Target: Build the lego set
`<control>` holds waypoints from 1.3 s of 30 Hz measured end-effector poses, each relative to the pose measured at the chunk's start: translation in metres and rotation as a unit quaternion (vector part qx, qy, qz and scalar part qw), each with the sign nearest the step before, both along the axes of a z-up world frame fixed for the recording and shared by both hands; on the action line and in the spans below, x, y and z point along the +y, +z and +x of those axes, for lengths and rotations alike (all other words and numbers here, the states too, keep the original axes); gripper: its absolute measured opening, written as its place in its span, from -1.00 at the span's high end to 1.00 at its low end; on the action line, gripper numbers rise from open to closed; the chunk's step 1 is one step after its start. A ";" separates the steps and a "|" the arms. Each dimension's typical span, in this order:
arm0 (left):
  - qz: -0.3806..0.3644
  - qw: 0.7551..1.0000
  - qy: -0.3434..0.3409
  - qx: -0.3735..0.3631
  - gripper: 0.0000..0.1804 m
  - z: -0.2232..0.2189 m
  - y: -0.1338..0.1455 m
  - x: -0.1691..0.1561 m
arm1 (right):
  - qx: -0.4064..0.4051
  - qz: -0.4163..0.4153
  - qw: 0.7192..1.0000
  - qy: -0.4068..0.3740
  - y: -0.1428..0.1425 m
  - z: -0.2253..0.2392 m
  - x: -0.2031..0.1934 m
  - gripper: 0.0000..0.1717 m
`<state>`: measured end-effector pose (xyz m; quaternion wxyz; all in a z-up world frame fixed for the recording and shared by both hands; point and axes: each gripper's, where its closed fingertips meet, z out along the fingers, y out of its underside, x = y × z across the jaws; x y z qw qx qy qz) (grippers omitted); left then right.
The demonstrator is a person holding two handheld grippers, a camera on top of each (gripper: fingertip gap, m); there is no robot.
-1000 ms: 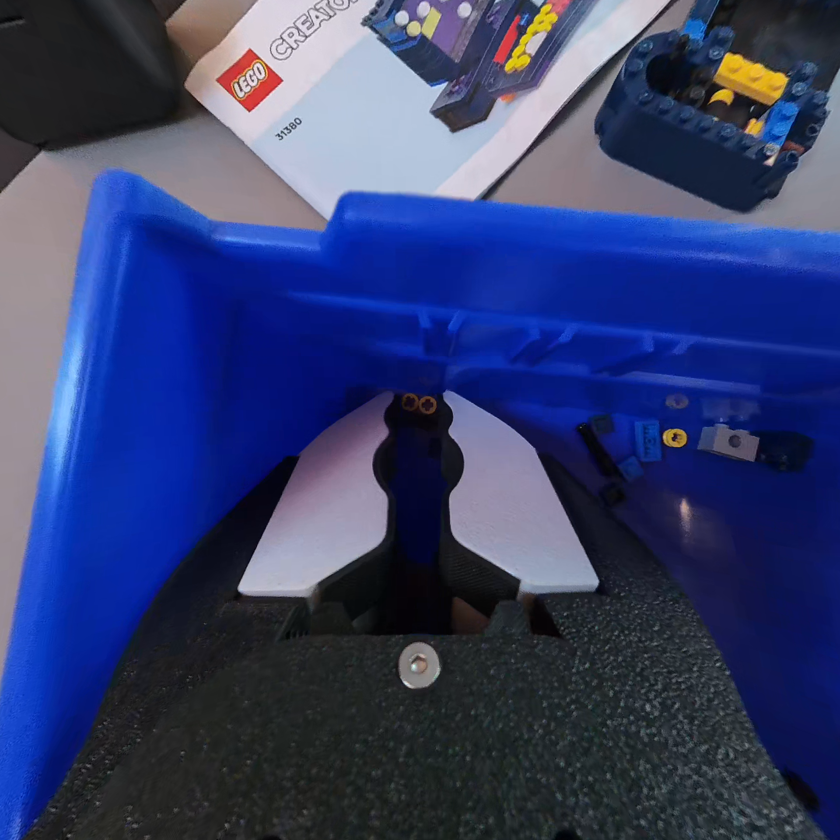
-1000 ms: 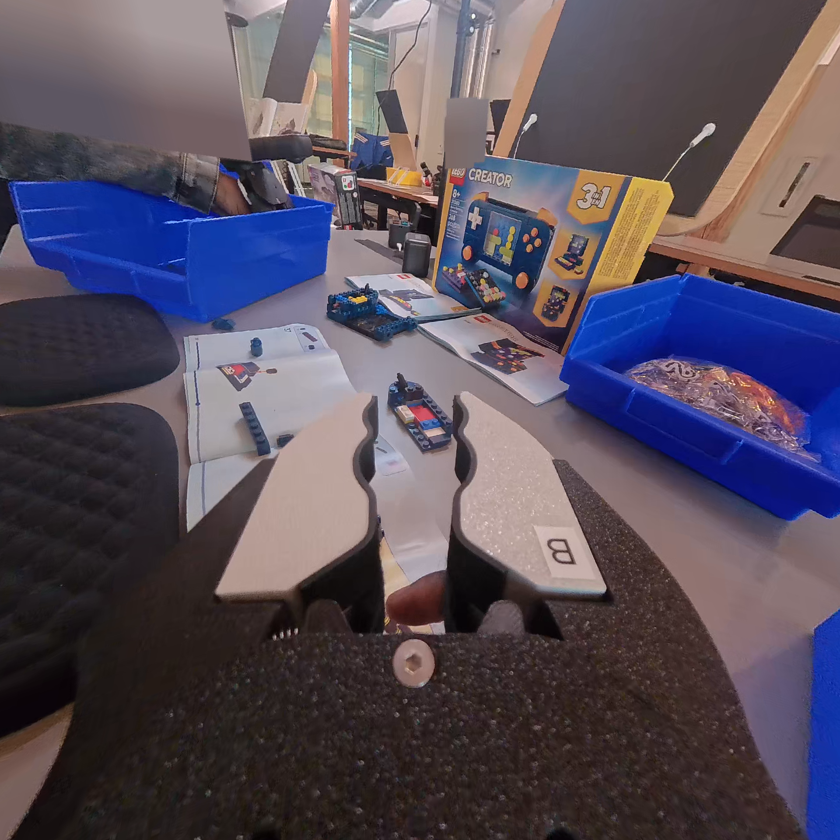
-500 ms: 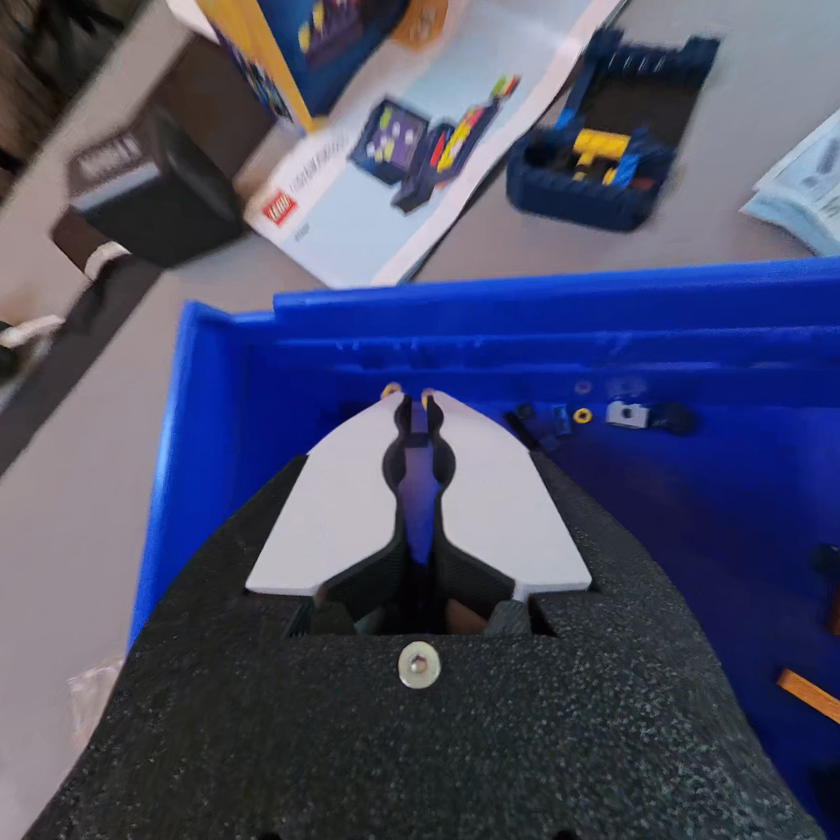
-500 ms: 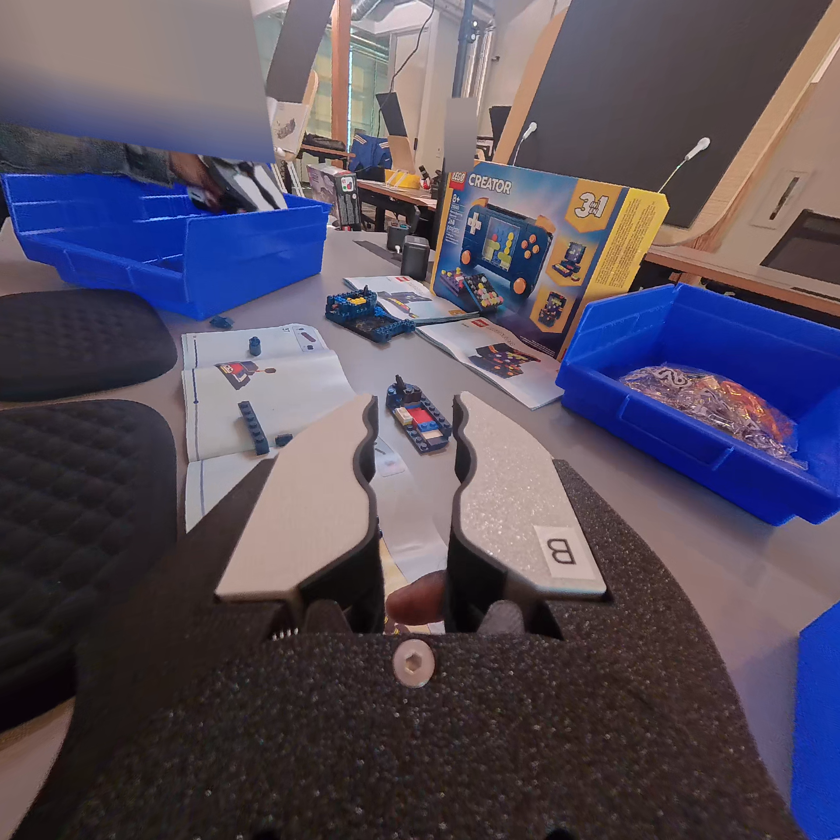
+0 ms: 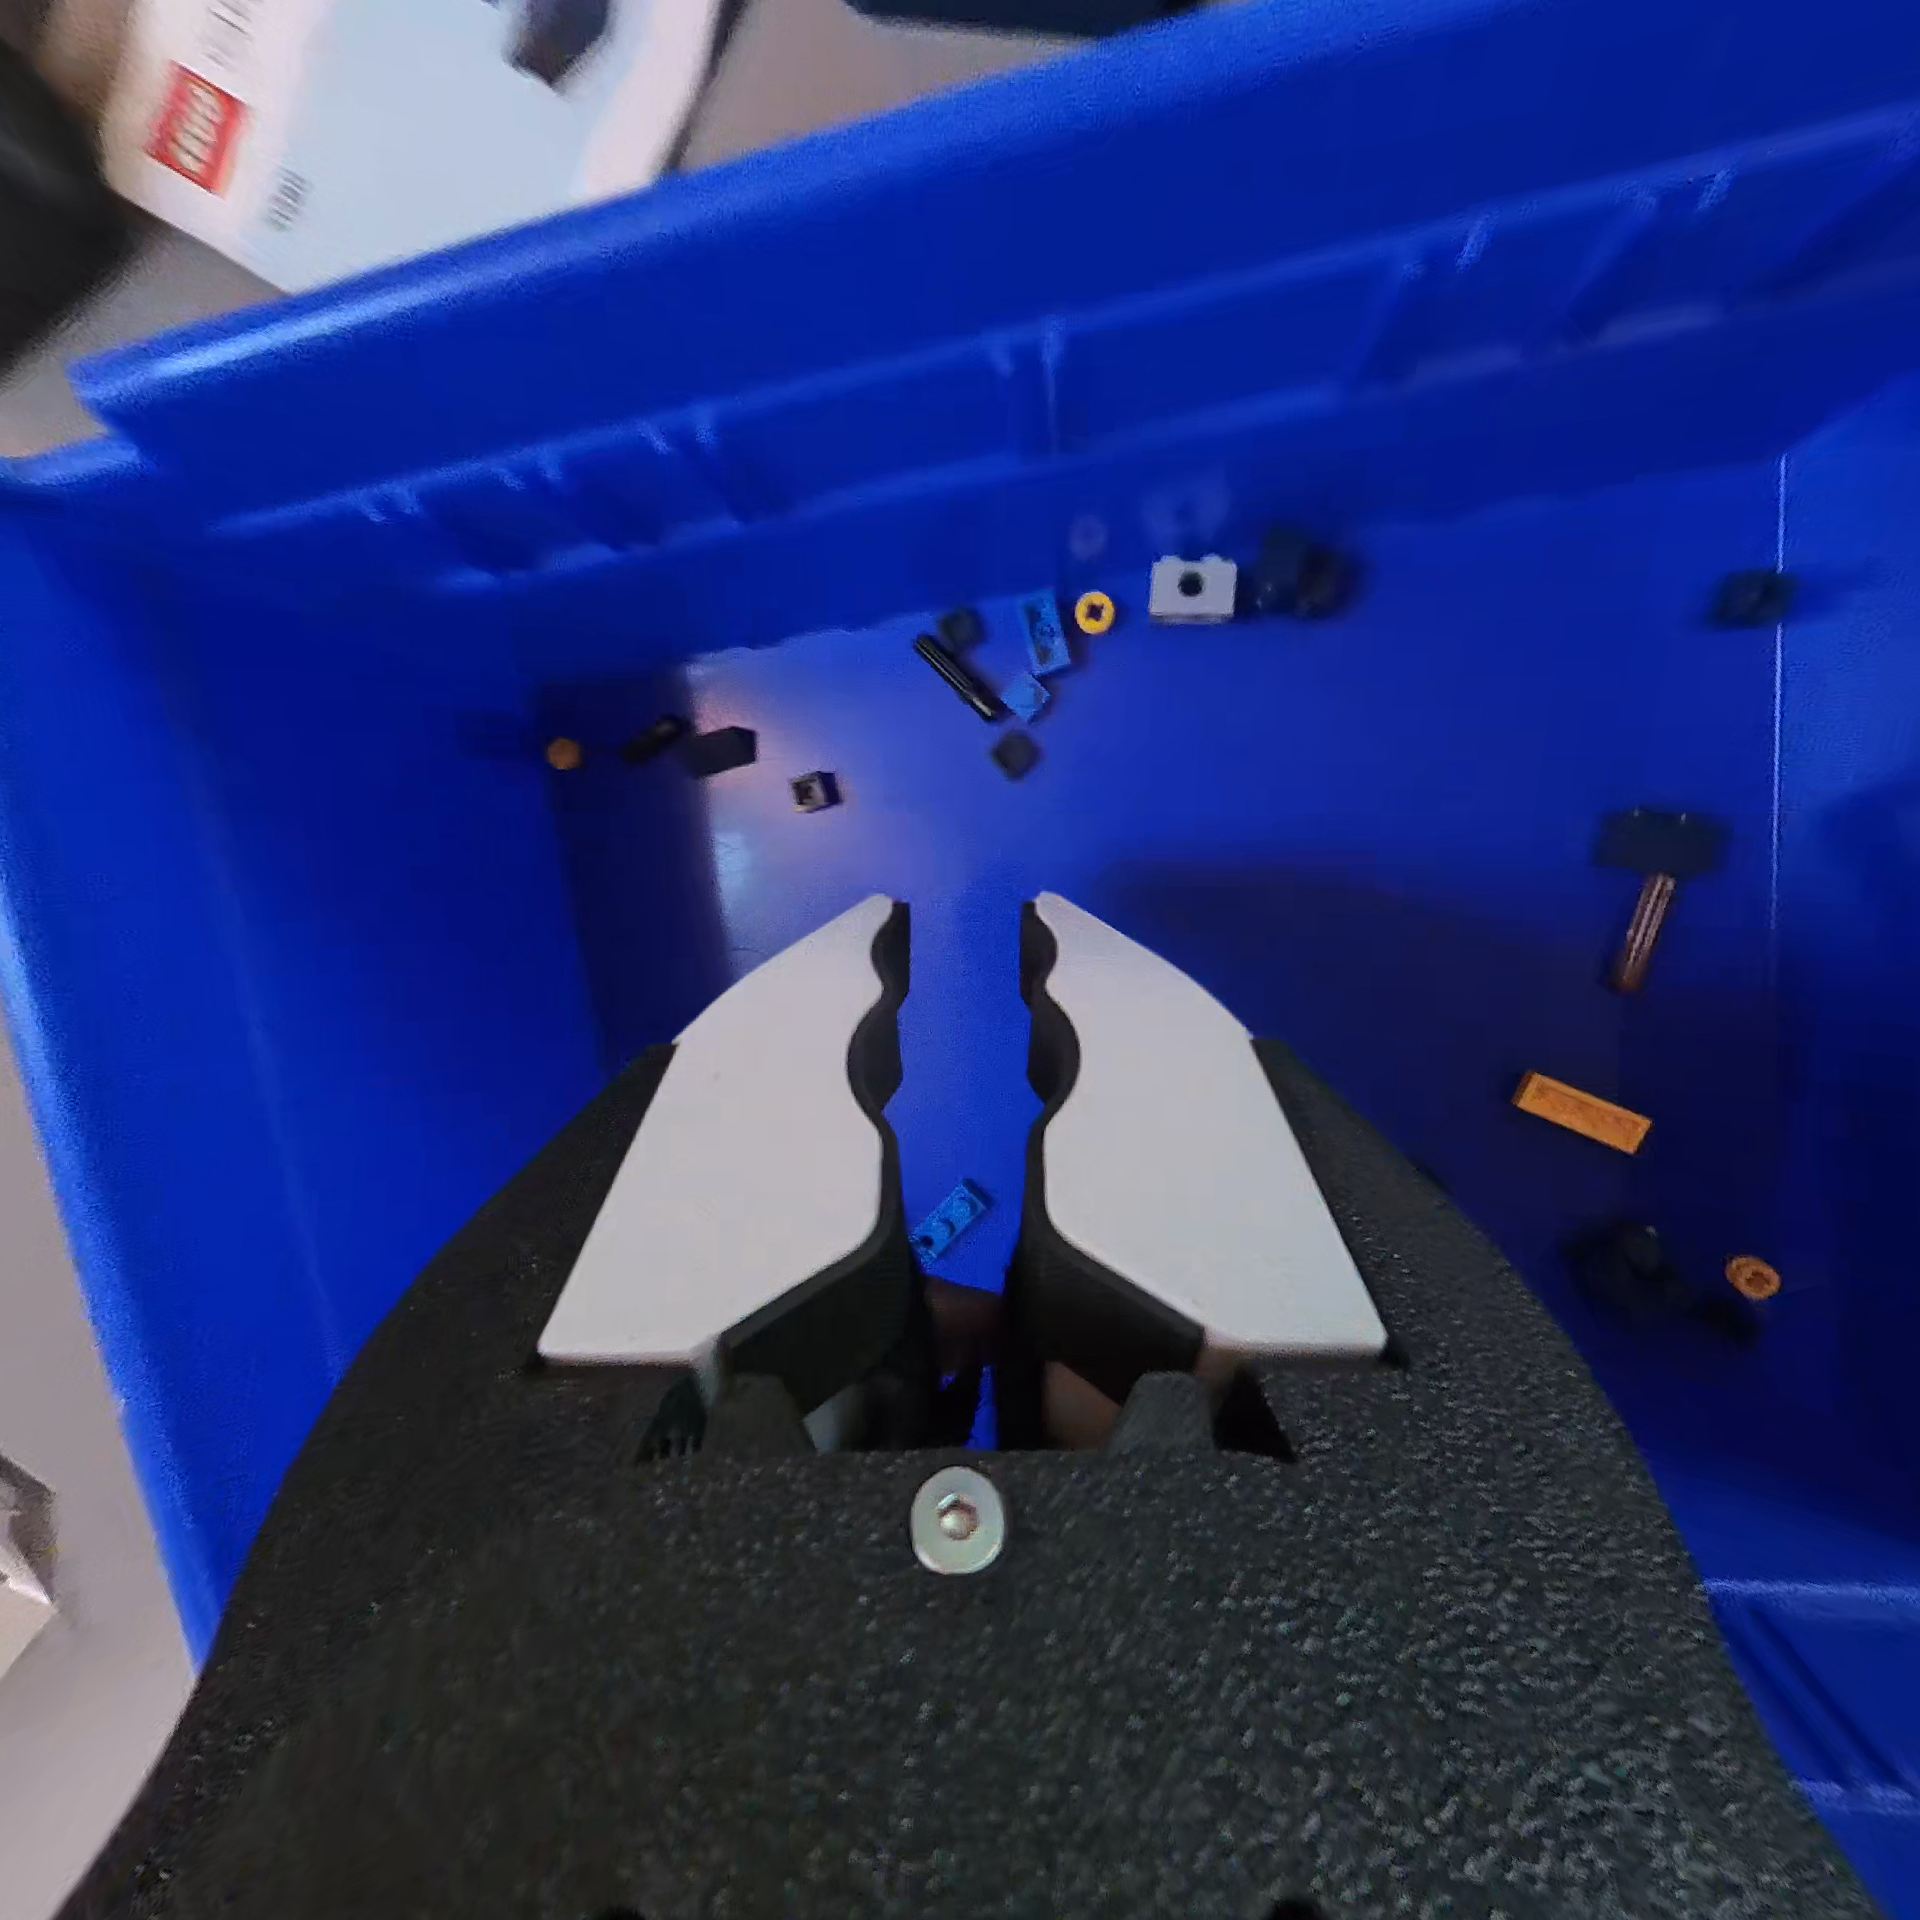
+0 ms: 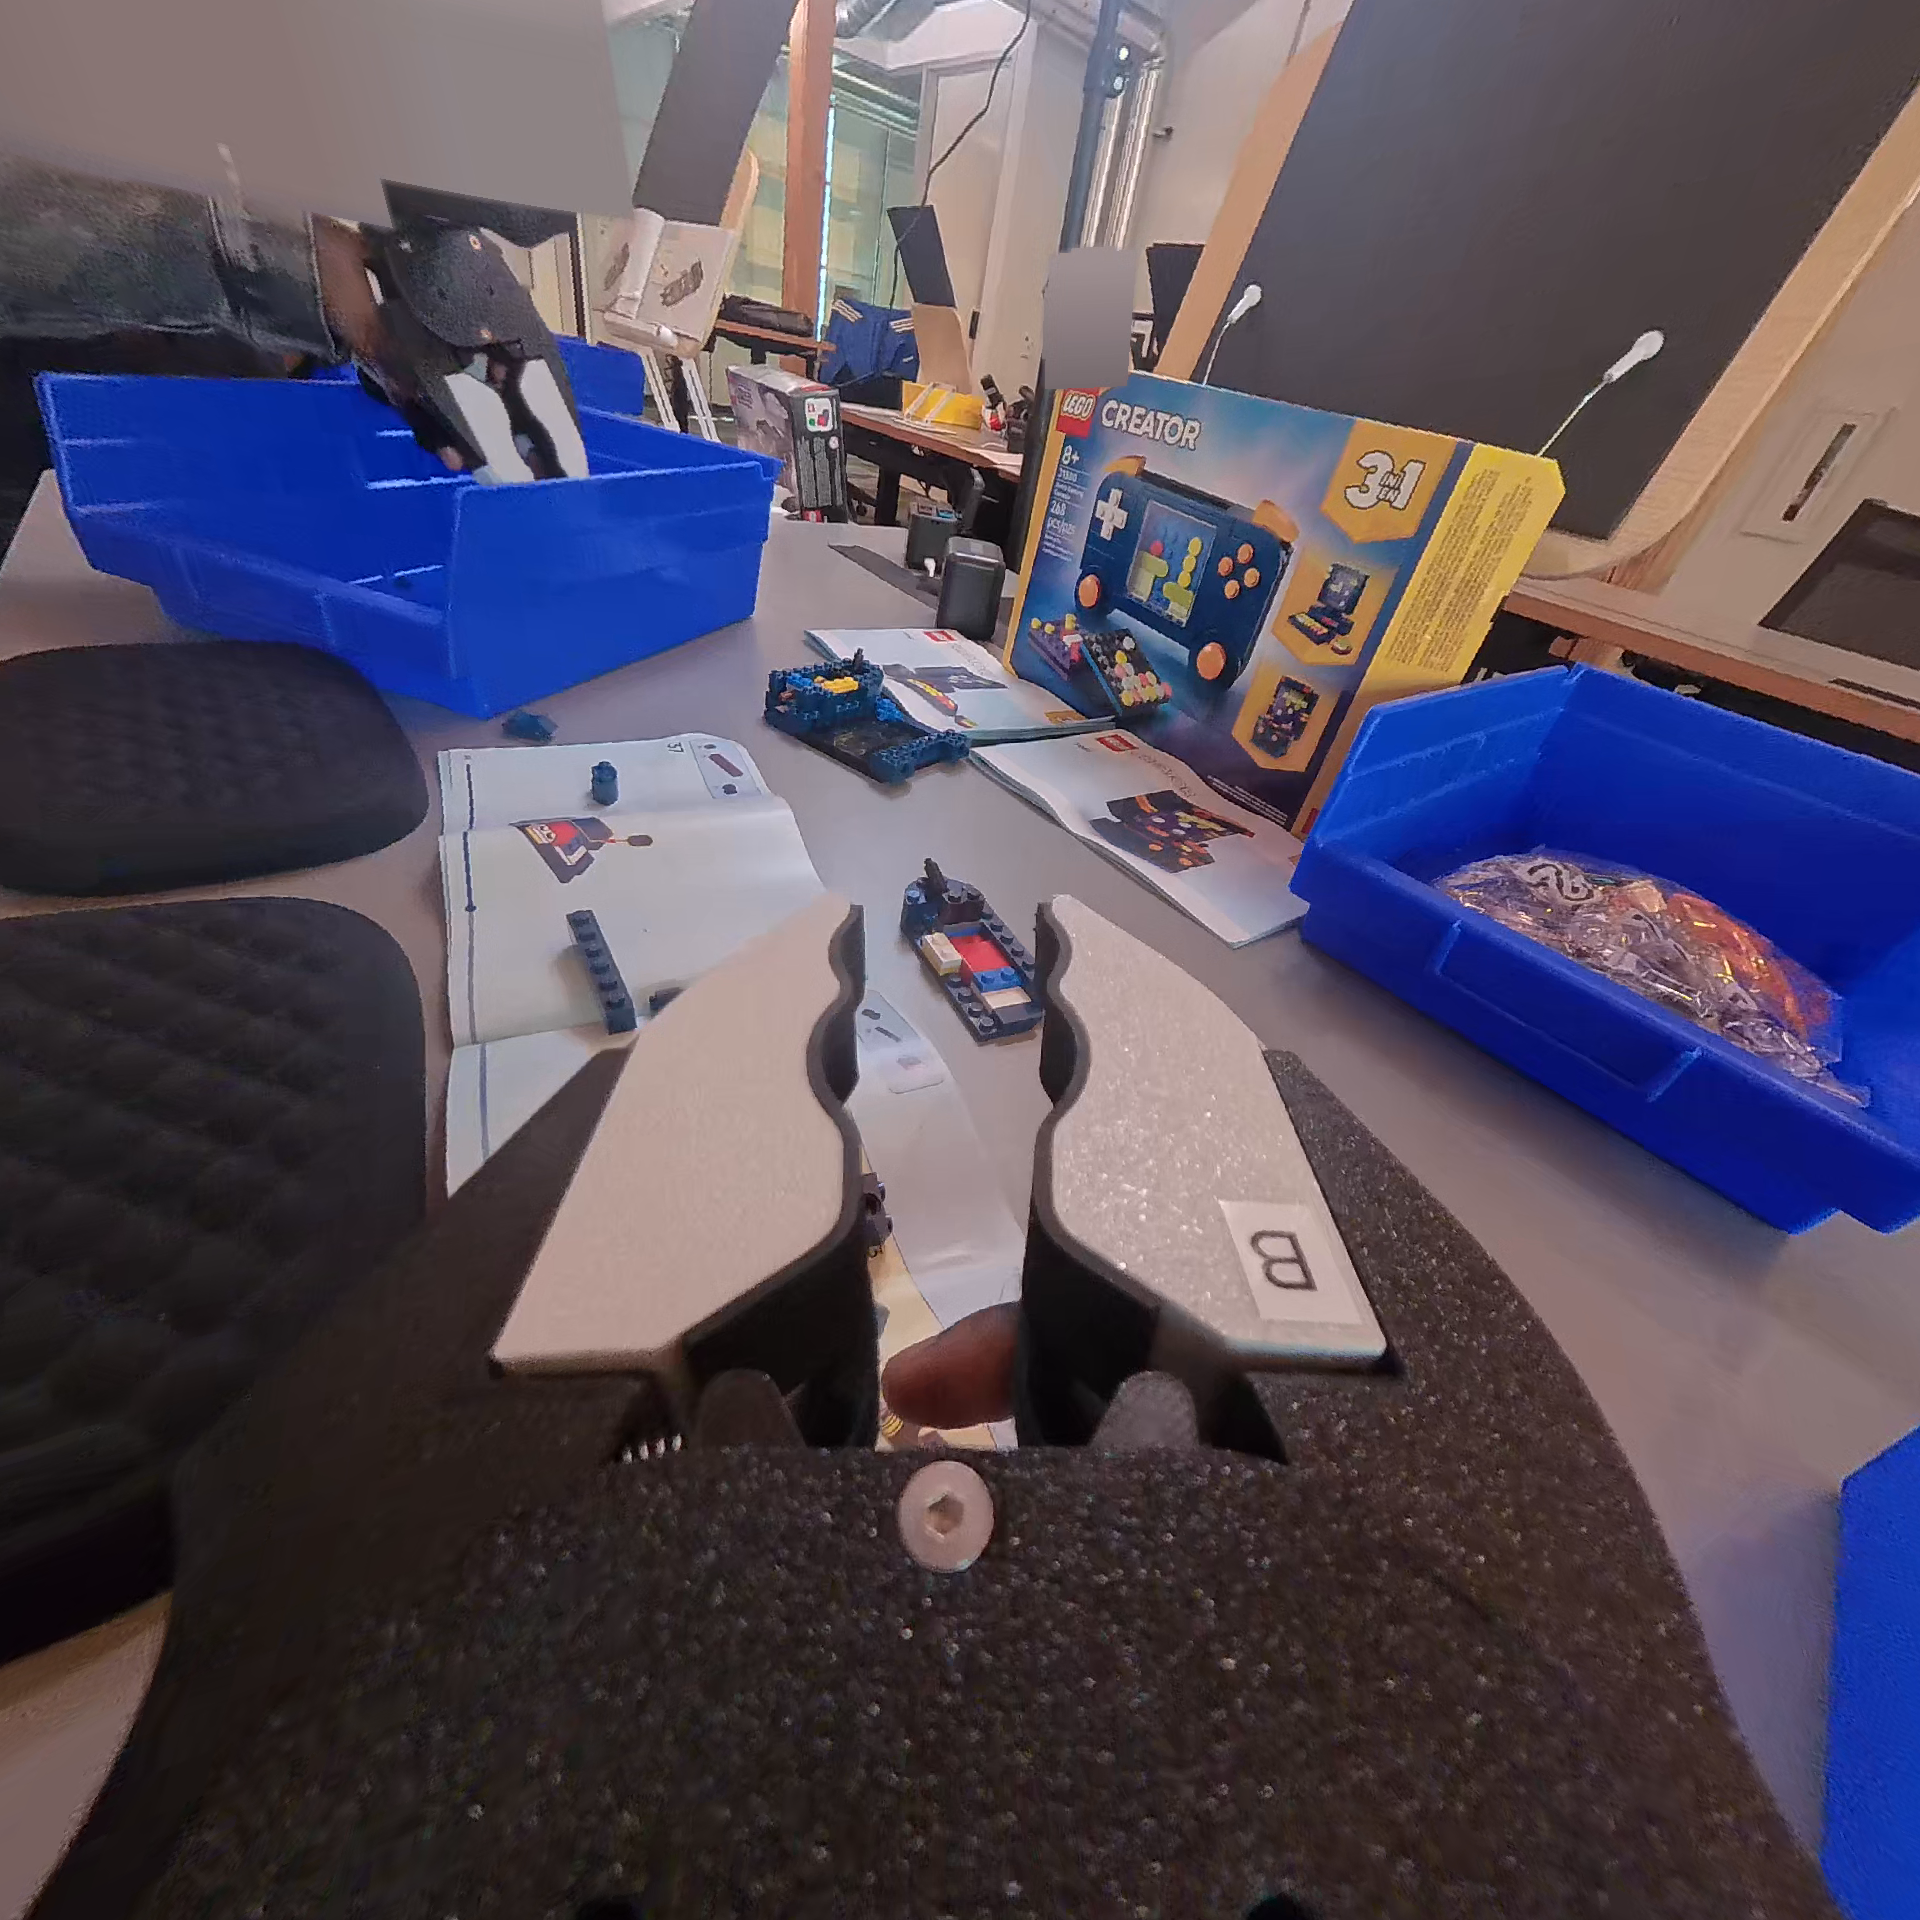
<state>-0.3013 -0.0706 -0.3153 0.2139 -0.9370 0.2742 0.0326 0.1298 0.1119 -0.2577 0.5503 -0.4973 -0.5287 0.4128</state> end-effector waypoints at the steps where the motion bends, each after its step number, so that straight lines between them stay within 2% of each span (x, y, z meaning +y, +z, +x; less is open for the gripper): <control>1: -0.017 1.000 -0.008 0.005 0.78 0.002 -0.004 -0.003 | -0.003 0.001 1.000 0.000 -0.001 0.000 0.000 0.64; 5: -0.077 0.997 -0.017 0.025 0.75 0.000 -0.018 -0.013 | -0.012 0.005 1.000 -0.001 -0.004 -0.001 0.000 0.64; 9: -0.087 0.996 -0.006 0.016 0.75 -0.002 -0.028 -0.011 | -0.018 0.007 1.000 -0.002 -0.006 -0.002 0.000 0.64; 11: -0.114 0.993 -0.011 -0.011 0.87 0.006 -0.040 -0.016 | -0.024 0.009 1.000 -0.004 -0.008 -0.002 0.001 0.64; 12: -0.106 0.993 -0.009 -0.042 0.88 0.014 -0.038 -0.013 | -0.027 0.010 1.000 -0.005 -0.009 -0.002 0.001 0.64; 14: -0.111 0.992 -0.007 -0.052 0.90 0.017 -0.039 -0.013 | -0.033 0.013 0.999 -0.008 -0.011 -0.002 0.002 0.64; 18: -0.119 0.992 -0.020 -0.023 0.86 0.011 -0.036 -0.019 | -0.040 0.016 0.999 -0.007 -0.013 -0.003 0.001 0.64; 23: -0.080 0.989 -0.096 -0.083 0.75 0.054 -0.013 -0.020 | -0.043 0.018 0.999 -0.007 -0.014 -0.003 0.001 0.64; 26: -0.062 0.982 -0.162 -0.071 0.73 0.087 -0.013 -0.024 | -0.045 0.020 0.999 -0.007 -0.014 -0.003 0.001 0.64; 32: -0.010 0.972 -0.226 -0.069 0.71 0.137 -0.019 -0.015 | -0.043 0.022 0.999 -0.006 -0.013 -0.004 0.000 0.64; 33: -0.001 0.970 -0.236 -0.064 0.77 0.142 -0.023 -0.012 | -0.044 0.022 0.999 -0.005 -0.014 -0.004 0.000 0.64; 35: -0.003 0.968 -0.248 -0.034 0.77 0.141 -0.035 -0.006 | -0.045 0.024 0.999 -0.005 -0.014 -0.004 -0.001 0.64; 38: 0.004 0.960 -0.259 -0.106 0.99 0.159 -0.040 -0.003 | -0.046 0.025 0.999 -0.007 -0.014 -0.004 0.000 0.64; 39: 0.000 0.957 -0.263 -0.124 1.00 0.162 -0.040 -0.004 | -0.048 0.024 0.998 -0.008 -0.015 -0.004 0.000 0.64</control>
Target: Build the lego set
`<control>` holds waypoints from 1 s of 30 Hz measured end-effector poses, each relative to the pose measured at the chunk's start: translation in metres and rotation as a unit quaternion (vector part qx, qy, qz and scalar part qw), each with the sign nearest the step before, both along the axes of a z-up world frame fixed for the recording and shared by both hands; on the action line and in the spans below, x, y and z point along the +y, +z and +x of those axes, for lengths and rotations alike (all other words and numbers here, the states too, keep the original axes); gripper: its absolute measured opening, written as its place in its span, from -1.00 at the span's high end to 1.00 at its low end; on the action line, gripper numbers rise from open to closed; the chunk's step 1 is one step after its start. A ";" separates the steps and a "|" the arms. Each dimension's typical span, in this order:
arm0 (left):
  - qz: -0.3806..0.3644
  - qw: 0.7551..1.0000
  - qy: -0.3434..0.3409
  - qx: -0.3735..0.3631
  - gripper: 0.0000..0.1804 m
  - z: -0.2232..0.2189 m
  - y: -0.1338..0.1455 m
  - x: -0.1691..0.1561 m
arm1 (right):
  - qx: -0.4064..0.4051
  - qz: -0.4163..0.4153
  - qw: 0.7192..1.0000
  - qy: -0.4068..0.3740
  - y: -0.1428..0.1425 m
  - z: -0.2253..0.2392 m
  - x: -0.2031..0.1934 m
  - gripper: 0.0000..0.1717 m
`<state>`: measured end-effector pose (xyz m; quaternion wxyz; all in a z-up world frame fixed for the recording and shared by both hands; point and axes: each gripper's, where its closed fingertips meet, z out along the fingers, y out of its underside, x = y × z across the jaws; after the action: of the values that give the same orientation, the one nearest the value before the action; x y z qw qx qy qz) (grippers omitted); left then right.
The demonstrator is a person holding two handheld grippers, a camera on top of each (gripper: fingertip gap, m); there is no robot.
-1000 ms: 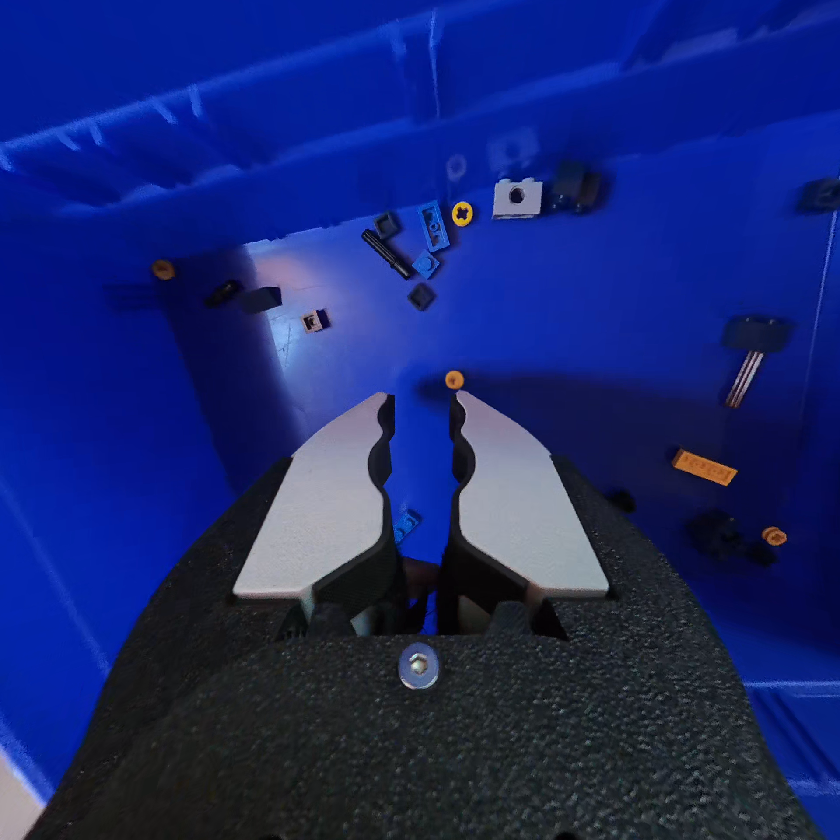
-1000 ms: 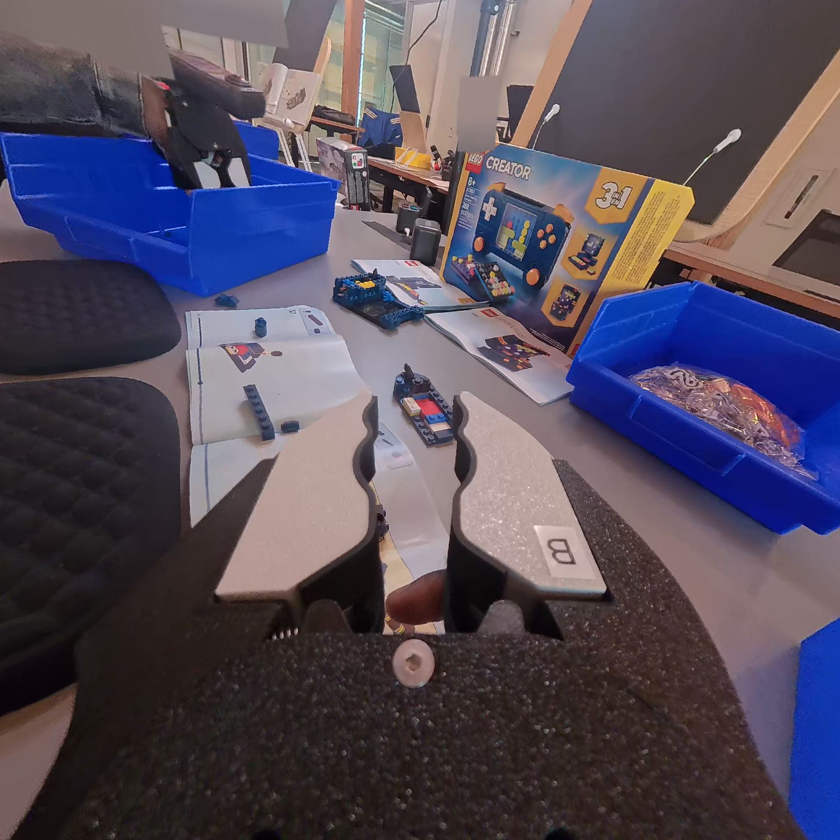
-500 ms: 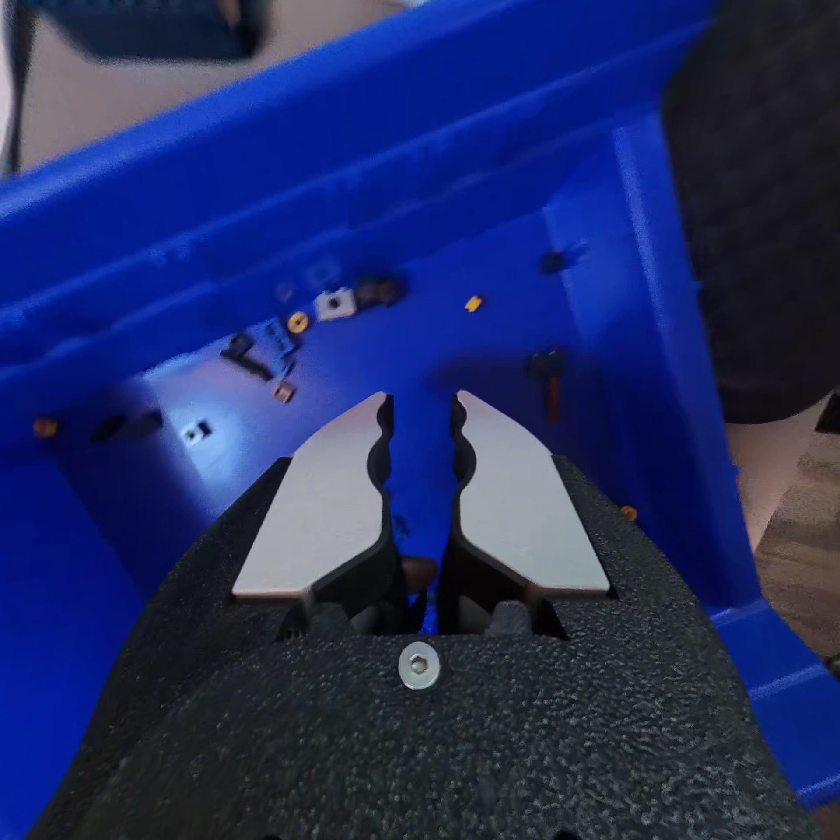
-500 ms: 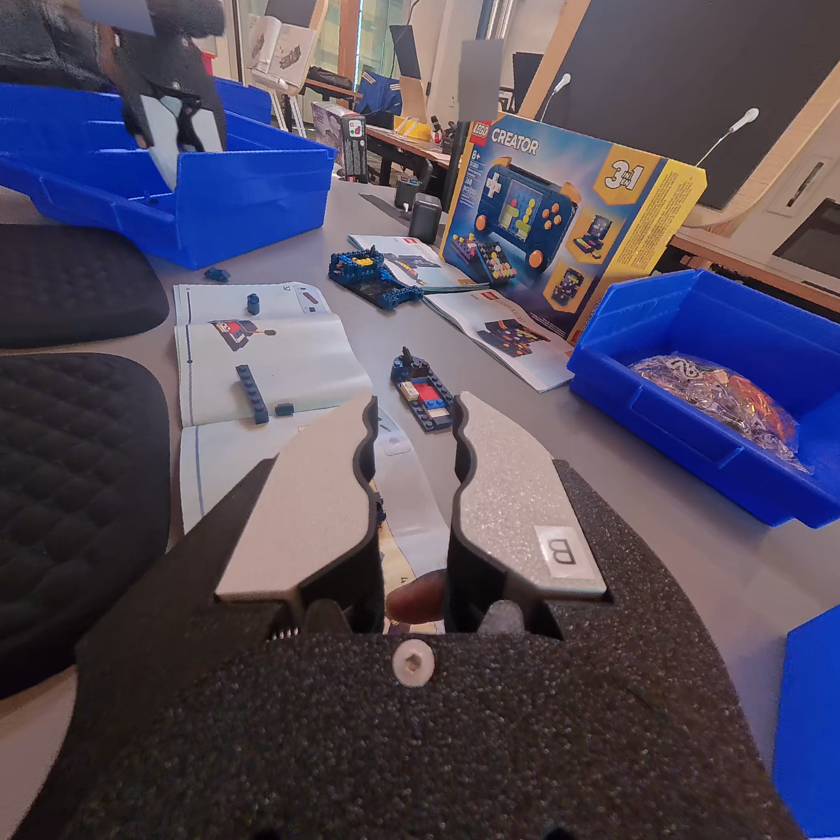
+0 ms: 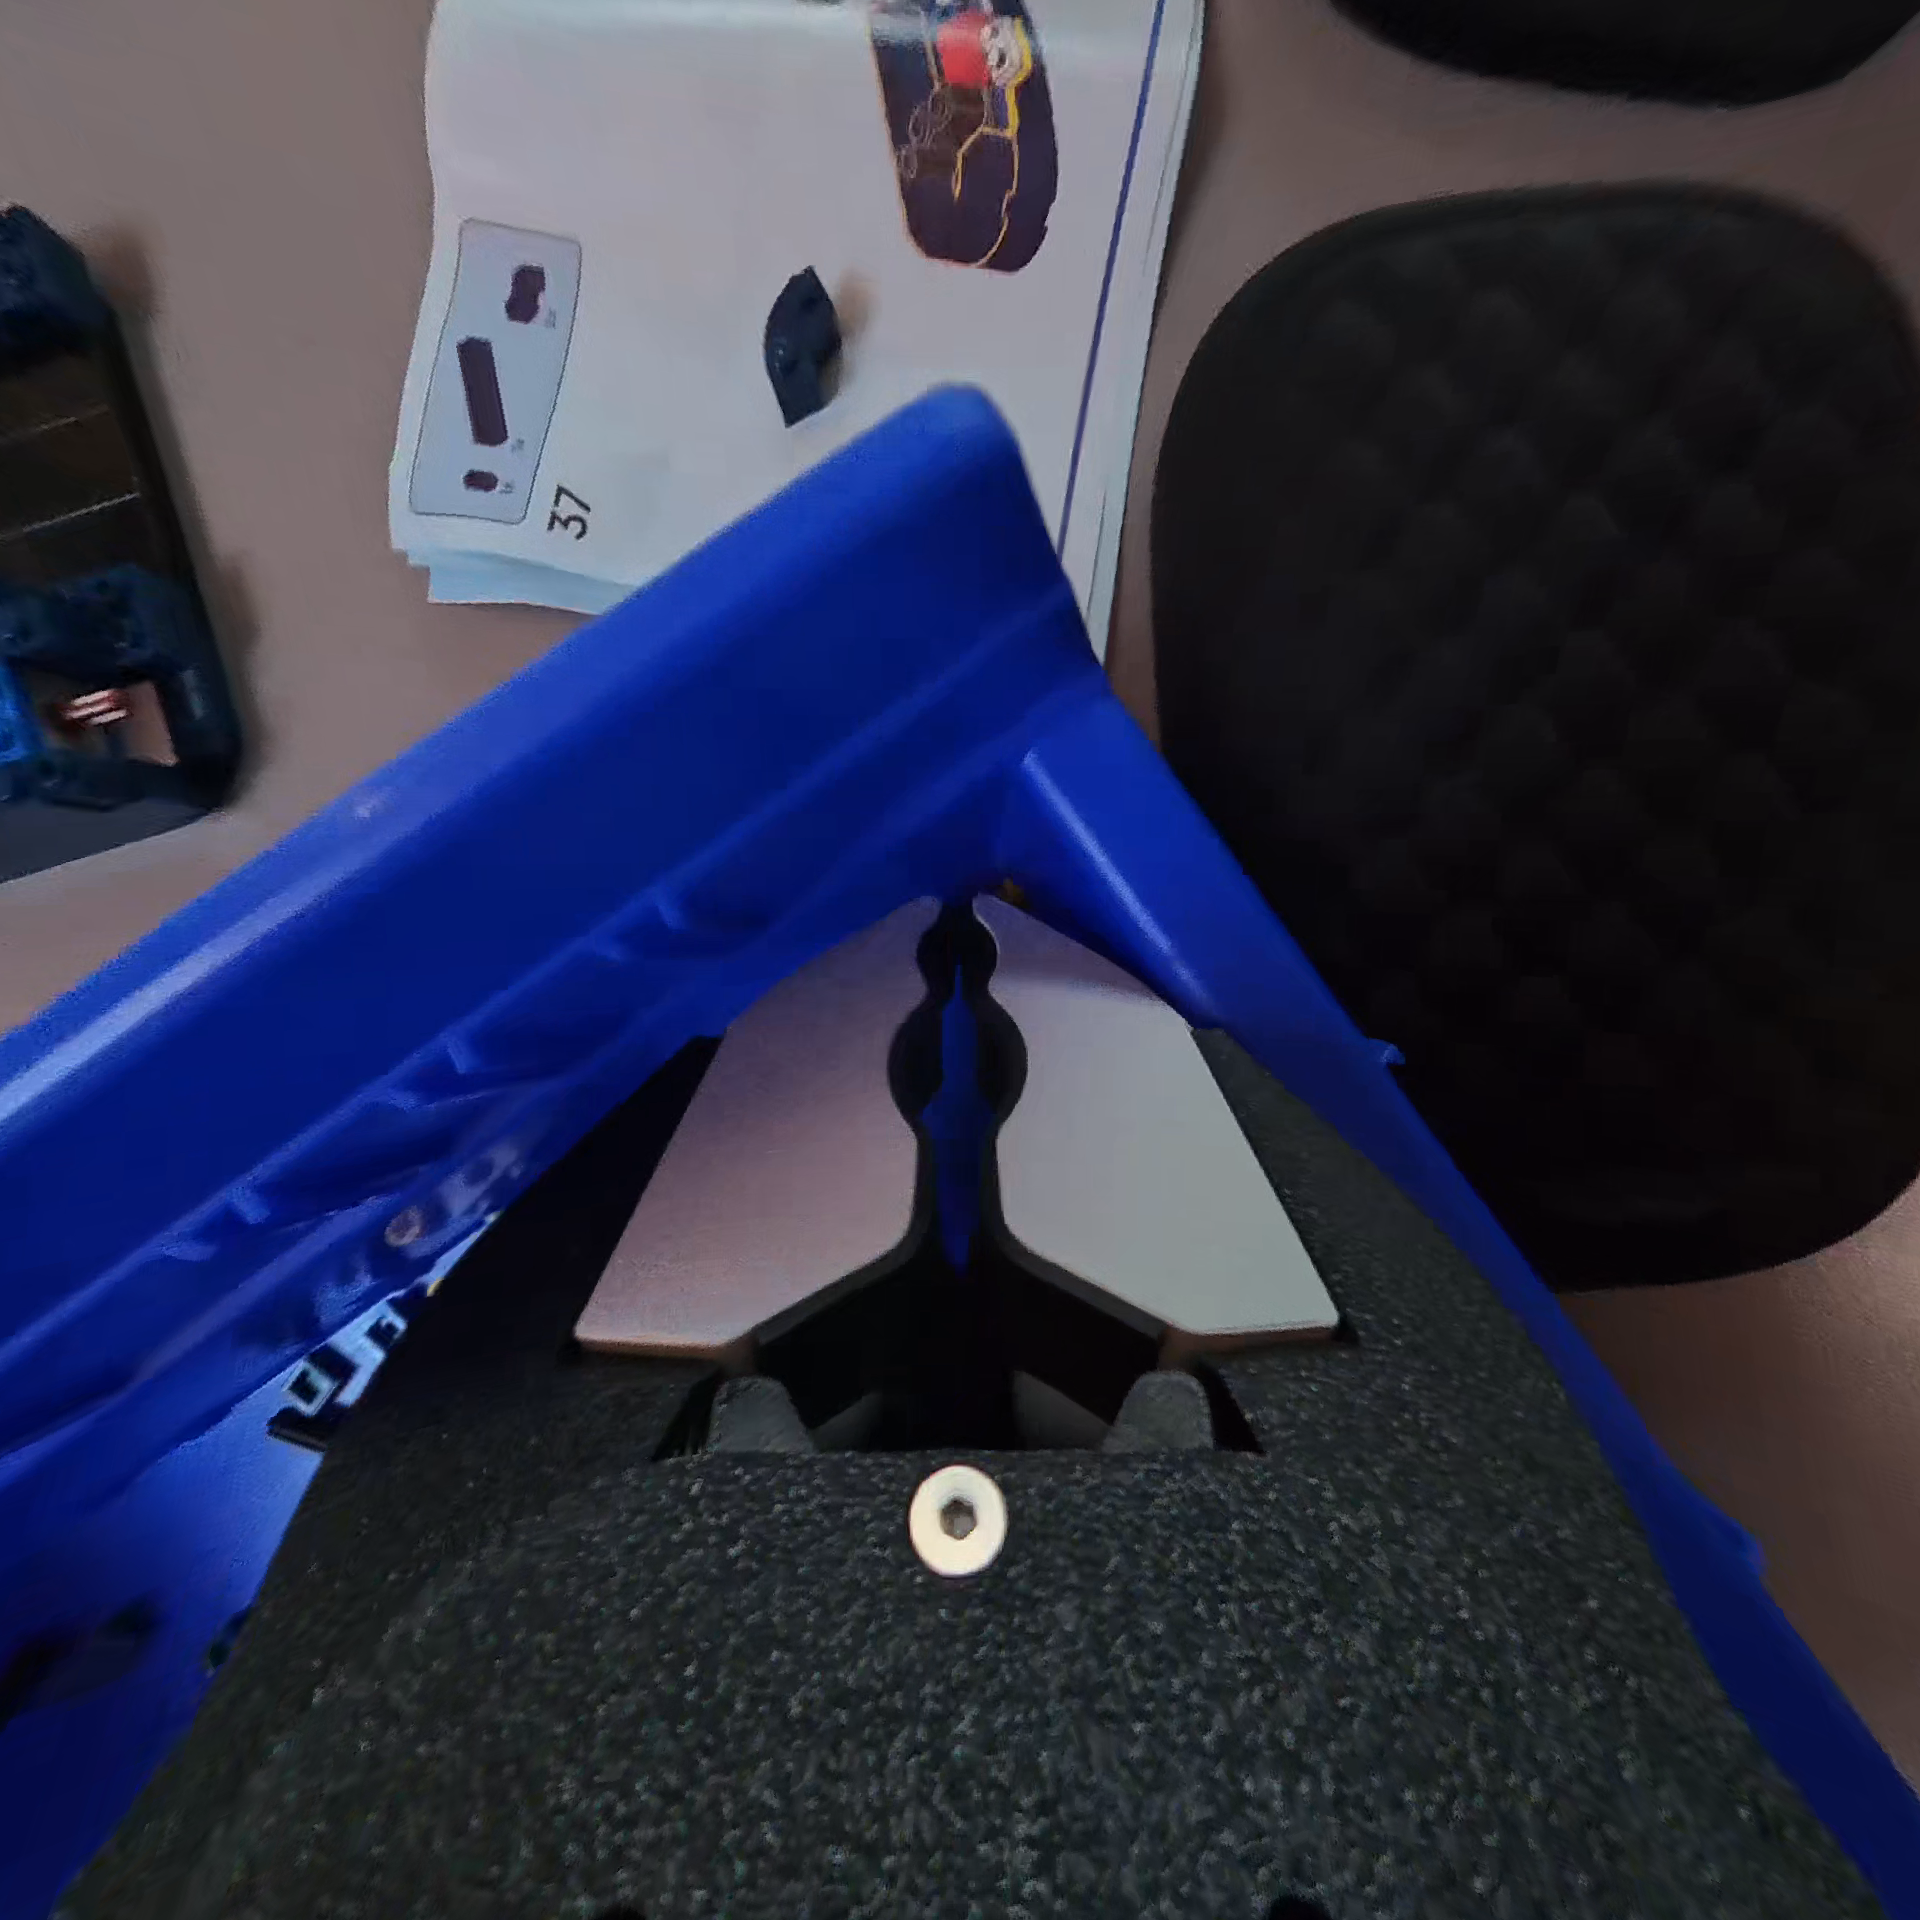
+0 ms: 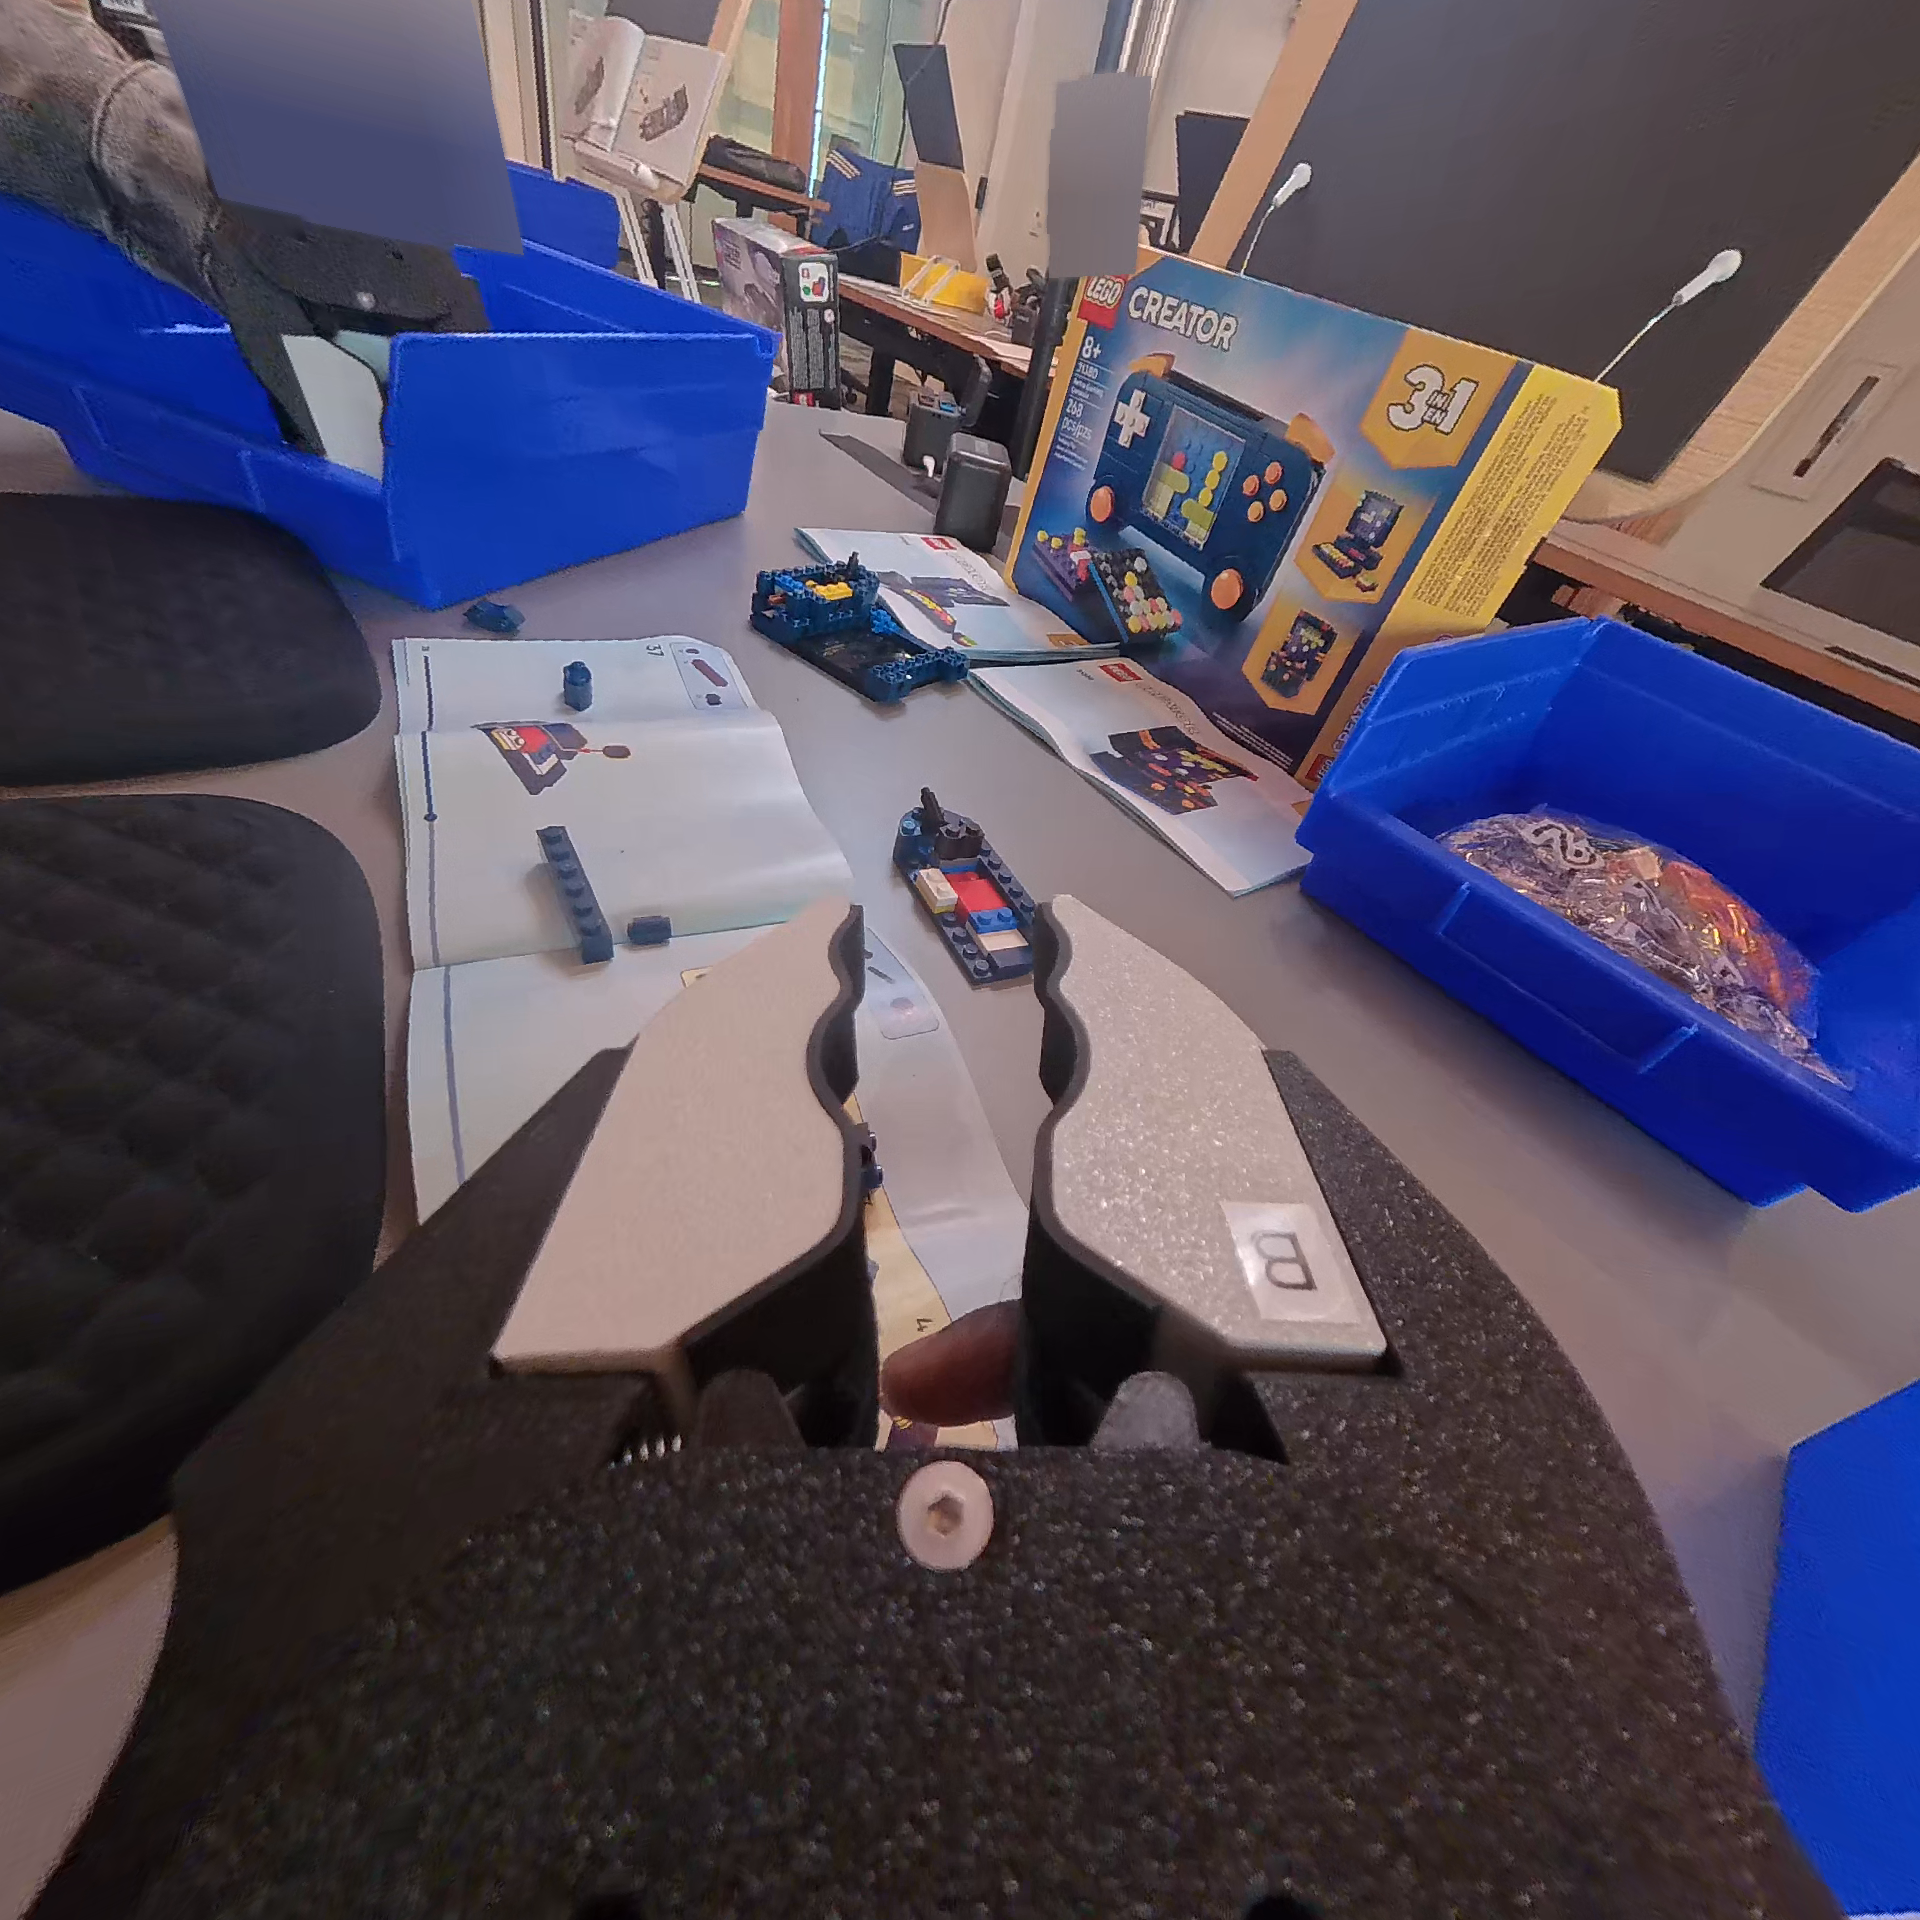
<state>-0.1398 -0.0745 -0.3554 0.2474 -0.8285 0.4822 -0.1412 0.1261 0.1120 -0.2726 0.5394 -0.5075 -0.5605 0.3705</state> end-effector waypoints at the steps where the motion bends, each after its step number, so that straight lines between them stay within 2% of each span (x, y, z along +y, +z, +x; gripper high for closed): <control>1: -0.009 1.000 -0.005 0.000 1.00 0.000 0.000 -0.001 | -0.002 0.000 1.000 -0.001 -0.001 0.000 0.000 0.64; 4: -0.004 0.999 -0.023 0.047 1.00 -0.008 0.005 -0.001 | -0.007 0.000 1.000 0.000 -0.003 0.000 0.000 0.64; 8: 0.036 0.999 0.001 0.033 1.00 -0.021 0.038 0.002 | 0.001 -0.012 1.000 0.010 -0.003 -0.002 -0.002 0.64; 11: 0.055 0.995 0.028 0.082 1.00 -0.046 0.049 0.004 | 0.005 -0.019 1.000 0.009 -0.003 -0.002 0.000 0.64; 13: 0.085 0.983 0.095 0.128 1.00 -0.077 0.058 0.017 | 0.006 -0.020 1.000 0.005 -0.003 -0.001 0.002 0.64; 15: 0.105 0.964 0.196 0.145 0.90 -0.112 0.066 0.034 | 0.004 -0.021 1.000 -0.001 -0.004 -0.001 0.005 0.64; 17: 0.092 0.944 0.290 0.129 0.79 -0.140 0.065 0.046 | 0.002 -0.024 1.000 -0.003 -0.005 -0.001 0.006 0.64; 19: 0.064 0.934 0.335 0.101 0.70 -0.154 0.057 0.053 | -0.001 -0.025 1.000 -0.002 -0.007 -0.001 0.006 0.64; 21: 0.024 0.954 0.290 0.066 0.70 -0.143 0.044 0.050 | -0.003 -0.025 1.000 -0.002 -0.007 -0.001 0.006 0.64; 26: 0.016 0.977 0.208 0.031 0.91 -0.112 0.031 0.049 | -0.003 -0.027 1.000 -0.001 -0.008 -0.001 0.006 0.64; 30: 0.015 0.985 0.156 0.067 0.90 -0.103 0.016 0.044 | -0.008 -0.022 1.000 -0.001 -0.009 -0.001 0.006 0.64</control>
<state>-0.2425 -0.0307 -0.3394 0.2459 -0.8974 0.3645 -0.0372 0.1247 0.1178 -0.2815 0.5243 -0.5228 -0.5560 0.3776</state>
